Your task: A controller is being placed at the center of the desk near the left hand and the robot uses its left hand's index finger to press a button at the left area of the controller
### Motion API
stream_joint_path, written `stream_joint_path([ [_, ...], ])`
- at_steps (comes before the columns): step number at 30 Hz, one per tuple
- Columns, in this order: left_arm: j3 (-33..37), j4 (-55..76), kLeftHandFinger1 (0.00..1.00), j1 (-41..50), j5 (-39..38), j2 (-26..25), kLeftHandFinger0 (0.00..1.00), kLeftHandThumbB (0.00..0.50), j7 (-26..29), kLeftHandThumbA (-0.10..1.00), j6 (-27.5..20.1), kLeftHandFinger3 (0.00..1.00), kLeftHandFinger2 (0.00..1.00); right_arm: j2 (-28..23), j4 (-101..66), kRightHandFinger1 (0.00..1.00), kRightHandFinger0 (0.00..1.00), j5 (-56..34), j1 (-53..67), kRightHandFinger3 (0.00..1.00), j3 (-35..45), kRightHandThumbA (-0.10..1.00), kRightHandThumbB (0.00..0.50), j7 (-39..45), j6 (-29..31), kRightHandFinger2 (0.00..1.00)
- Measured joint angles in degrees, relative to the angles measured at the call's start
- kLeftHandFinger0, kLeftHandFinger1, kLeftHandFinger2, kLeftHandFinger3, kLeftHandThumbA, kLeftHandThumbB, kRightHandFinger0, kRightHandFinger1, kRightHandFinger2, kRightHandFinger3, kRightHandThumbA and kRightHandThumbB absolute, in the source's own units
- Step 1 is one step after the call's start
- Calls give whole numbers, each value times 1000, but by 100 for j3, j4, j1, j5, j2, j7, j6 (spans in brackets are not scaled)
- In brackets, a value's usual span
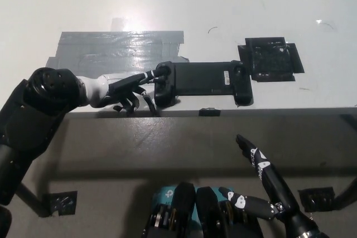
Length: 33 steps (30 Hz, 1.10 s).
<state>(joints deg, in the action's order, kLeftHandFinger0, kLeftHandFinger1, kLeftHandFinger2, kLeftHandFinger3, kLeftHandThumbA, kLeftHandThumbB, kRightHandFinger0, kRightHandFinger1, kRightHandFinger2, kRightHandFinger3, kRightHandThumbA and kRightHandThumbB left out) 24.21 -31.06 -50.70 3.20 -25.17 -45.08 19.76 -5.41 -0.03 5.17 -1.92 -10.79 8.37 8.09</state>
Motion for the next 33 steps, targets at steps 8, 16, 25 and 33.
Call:
stream_joint_path([
  [8, -310, 1125, 0, 440, -289, -57, 0, 433, -141, 1000, 366, 1000, 40, -1, 2, 1000, 1000, -1, -28, 1000, 1, 792, 259, 1, -1, 1000],
  [16, -632, 2392, 34, 581, -1166, -89, 37, 393, -126, 1000, 475, 1000, 207, -2, 47, 1000, 1000, 0, -54, 1000, 1, 796, 270, 1, -1, 1000],
  [25, -1473, 4178, 915, 1792, -1954, -34, 953, 297, 367, 1000, 515, 1000, 942, -6, 73, 1000, 1000, -1, -76, 1000, 2, 810, 277, 2, -2, 1000],
  [33, -2133, 4589, 1000, 4015, -1624, 1145, 1000, 235, 1188, 1000, 60, 1000, 1000, 0, 90, 1000, 1000, -2, -72, 1000, 4, 826, 266, 0, -2, 1000],
])
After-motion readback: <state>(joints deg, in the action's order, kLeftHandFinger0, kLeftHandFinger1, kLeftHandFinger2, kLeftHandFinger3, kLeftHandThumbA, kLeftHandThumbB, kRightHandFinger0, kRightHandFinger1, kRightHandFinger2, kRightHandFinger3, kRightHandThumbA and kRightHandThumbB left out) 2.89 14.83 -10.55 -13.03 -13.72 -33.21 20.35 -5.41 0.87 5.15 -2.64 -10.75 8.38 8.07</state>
